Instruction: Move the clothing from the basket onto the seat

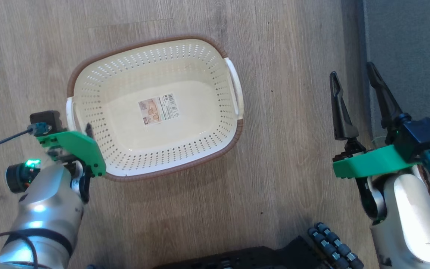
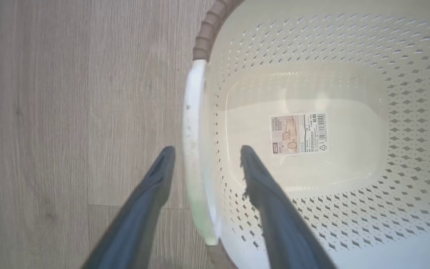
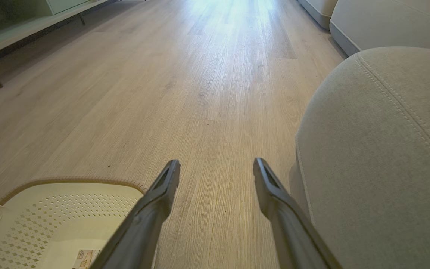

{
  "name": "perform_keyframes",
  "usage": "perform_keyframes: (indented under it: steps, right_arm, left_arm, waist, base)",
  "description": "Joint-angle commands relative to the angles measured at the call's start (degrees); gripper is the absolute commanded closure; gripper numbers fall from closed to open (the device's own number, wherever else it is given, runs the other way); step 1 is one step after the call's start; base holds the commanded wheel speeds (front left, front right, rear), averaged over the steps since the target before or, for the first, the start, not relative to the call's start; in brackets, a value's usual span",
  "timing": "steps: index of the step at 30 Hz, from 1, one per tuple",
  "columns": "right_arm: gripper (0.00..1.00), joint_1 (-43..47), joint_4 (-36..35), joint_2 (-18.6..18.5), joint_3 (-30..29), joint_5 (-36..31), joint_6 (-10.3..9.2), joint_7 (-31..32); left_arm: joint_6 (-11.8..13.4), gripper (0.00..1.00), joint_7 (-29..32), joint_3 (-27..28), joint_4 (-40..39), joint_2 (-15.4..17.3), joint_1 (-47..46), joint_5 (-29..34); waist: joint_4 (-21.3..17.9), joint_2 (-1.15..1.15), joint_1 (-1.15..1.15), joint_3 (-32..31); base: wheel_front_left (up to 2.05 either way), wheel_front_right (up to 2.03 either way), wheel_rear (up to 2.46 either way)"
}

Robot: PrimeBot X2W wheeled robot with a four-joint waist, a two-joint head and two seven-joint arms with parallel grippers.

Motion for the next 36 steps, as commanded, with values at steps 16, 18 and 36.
perform_keyframes:
  steps: [16,18,36]
  right_arm:
    - [0.00,0.9,0.5,0.7,1.5,1.1,0.14,-0.5]
    - [0.00,1.0,1.0,0.7,1.6,1.3,0.14,-0.5]
    - [0.00,6.1,6.3,0.9,2.3,2.7,0.14,-0.5]
  left_arm:
    - [1.5,0.00,-2.9,4.5,-2.3,2.3,2.9,-3.5]
    - [1.9,0.00,-2.9,5.1,-4.7,2.5,3.9,-3.1]
    - [0.8,0.00,-2.9,12.1,-33.2,1.6,22.5,6.9]
  waist:
    - [0.7,0.00,0.00,-5.4]
    - [0.9,0.00,0.00,-7.0]
    - [1.9,0.00,0.00,-27.1]
  base:
    - [0.00,0.00,0.00]
    - [0.00,0.00,0.00]
    - [0.00,0.00,0.00]
